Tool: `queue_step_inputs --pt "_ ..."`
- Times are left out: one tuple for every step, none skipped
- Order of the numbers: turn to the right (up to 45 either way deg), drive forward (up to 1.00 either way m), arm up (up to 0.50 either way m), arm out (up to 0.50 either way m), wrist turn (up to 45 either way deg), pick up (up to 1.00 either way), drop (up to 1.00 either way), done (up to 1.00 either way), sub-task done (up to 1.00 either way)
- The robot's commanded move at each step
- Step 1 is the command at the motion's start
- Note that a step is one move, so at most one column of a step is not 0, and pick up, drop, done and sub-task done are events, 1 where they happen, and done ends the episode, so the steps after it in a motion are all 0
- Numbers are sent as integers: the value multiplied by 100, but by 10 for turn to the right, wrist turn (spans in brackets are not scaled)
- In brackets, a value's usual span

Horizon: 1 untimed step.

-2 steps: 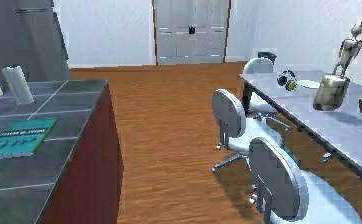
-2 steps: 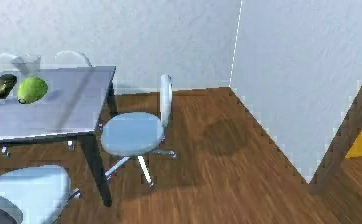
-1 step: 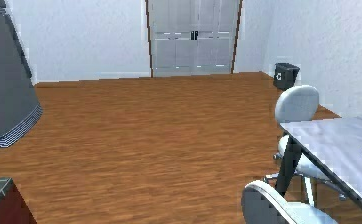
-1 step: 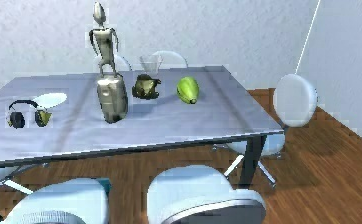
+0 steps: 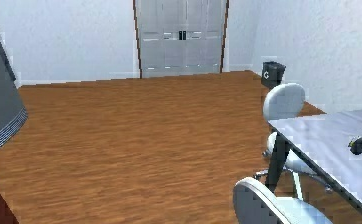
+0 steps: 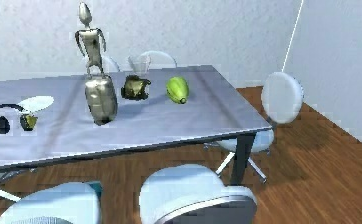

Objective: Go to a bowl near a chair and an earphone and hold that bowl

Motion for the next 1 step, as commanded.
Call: queue_step_inputs --pt "0 30 0 0 0 0 0 0 0"
